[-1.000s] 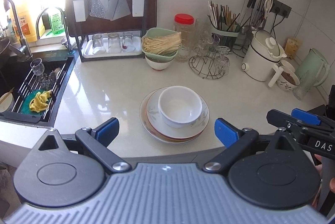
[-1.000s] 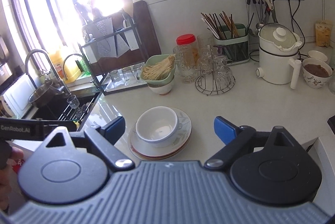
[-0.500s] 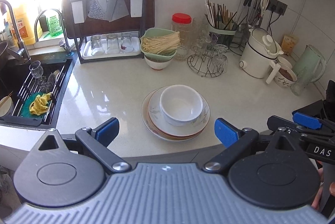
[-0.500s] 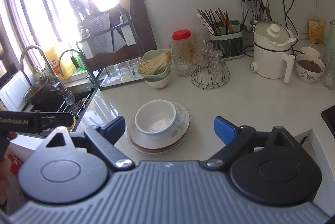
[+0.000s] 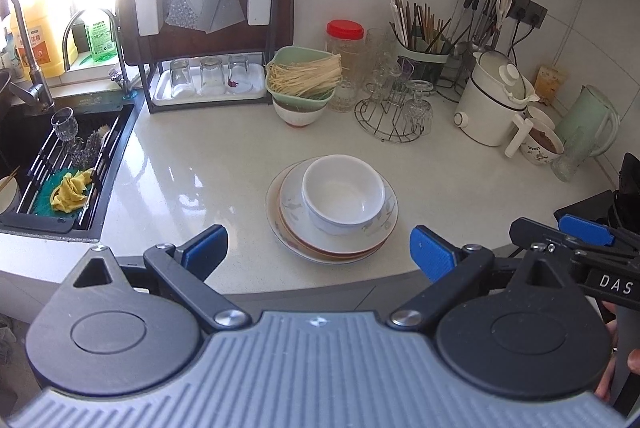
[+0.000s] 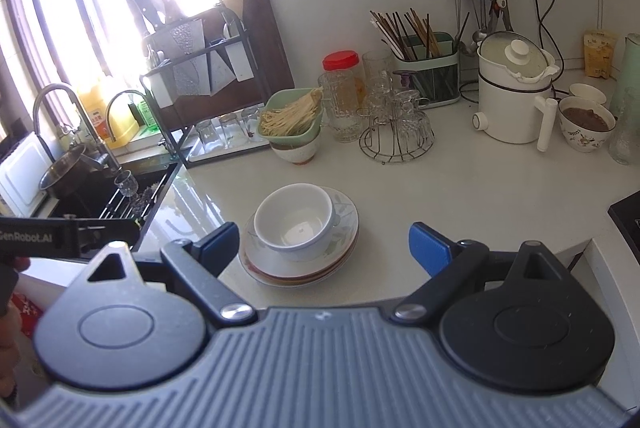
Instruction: Organize plates and bowls
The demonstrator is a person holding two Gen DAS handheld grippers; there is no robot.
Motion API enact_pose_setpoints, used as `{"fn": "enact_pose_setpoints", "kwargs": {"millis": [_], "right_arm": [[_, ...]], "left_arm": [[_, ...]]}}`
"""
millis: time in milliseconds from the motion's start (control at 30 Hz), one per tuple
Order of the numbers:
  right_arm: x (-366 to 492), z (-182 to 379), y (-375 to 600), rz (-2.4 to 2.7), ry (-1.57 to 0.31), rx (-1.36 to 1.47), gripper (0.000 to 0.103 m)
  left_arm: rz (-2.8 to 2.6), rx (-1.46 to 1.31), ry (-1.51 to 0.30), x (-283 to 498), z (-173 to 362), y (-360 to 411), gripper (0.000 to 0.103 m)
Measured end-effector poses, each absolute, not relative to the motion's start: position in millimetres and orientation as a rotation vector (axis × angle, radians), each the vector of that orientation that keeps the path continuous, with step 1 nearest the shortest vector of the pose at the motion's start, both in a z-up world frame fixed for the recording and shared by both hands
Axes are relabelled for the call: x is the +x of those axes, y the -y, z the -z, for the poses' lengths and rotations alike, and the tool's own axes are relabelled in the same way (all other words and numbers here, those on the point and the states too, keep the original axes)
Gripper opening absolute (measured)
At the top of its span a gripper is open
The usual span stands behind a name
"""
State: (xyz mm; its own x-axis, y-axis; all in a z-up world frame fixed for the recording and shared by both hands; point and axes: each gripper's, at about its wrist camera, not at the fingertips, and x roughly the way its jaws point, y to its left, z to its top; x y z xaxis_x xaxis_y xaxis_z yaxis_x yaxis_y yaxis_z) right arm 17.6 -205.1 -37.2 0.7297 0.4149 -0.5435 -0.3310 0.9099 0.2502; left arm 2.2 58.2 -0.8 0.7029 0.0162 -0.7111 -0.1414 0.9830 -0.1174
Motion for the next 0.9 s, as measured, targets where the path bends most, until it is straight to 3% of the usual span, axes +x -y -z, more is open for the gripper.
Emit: {"fn": "enact_pose_setpoints", "kwargs": {"millis": [900], "right_arm": [[14.1,41.5,209.0,-0.393,-0.637,0.156,0.093]], "left_arm": [[-0.102,-0.196,-0.781,-2.1,6.0,-57.9,0.099]]}}
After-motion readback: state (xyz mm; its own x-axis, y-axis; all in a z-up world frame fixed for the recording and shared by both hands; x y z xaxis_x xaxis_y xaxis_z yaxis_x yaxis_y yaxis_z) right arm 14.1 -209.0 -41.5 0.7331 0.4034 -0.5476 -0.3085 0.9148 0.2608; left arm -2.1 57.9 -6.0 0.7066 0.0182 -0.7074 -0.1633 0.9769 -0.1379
